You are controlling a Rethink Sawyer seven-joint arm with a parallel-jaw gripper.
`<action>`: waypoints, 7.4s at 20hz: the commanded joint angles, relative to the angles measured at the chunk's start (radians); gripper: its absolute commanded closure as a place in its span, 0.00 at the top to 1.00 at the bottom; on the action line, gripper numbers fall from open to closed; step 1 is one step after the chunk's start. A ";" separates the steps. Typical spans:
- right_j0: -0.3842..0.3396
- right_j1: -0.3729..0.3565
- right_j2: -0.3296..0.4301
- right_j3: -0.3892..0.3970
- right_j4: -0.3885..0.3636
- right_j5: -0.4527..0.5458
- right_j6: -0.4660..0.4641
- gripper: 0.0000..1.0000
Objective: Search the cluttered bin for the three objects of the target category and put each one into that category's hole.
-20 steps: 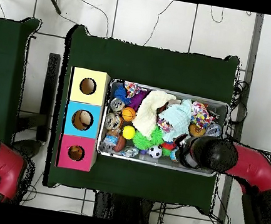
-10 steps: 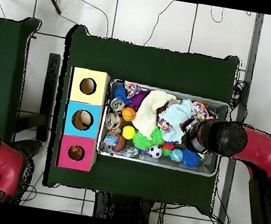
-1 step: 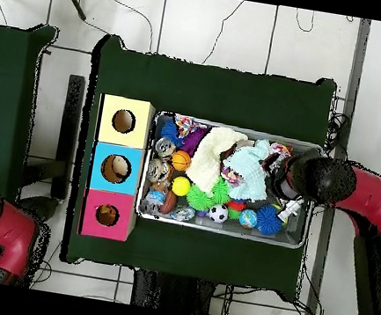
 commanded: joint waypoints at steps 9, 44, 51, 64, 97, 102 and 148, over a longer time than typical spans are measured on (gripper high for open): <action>0.008 0.138 0.037 -0.149 -0.046 0.041 -0.356 1.00; 0.062 0.106 0.009 -0.243 -0.056 0.108 -0.364 1.00; 0.088 0.119 -0.027 -0.162 -0.103 -0.062 -0.264 1.00; 0.040 0.199 -0.027 -0.128 -0.124 -0.228 -0.289 1.00; -0.026 0.183 -0.015 0.039 -0.136 -0.384 -0.247 1.00; -0.073 0.199 -0.006 0.073 -0.150 -0.426 -0.266 1.00; -0.132 0.180 0.049 0.031 -0.080 -0.311 -0.299 1.00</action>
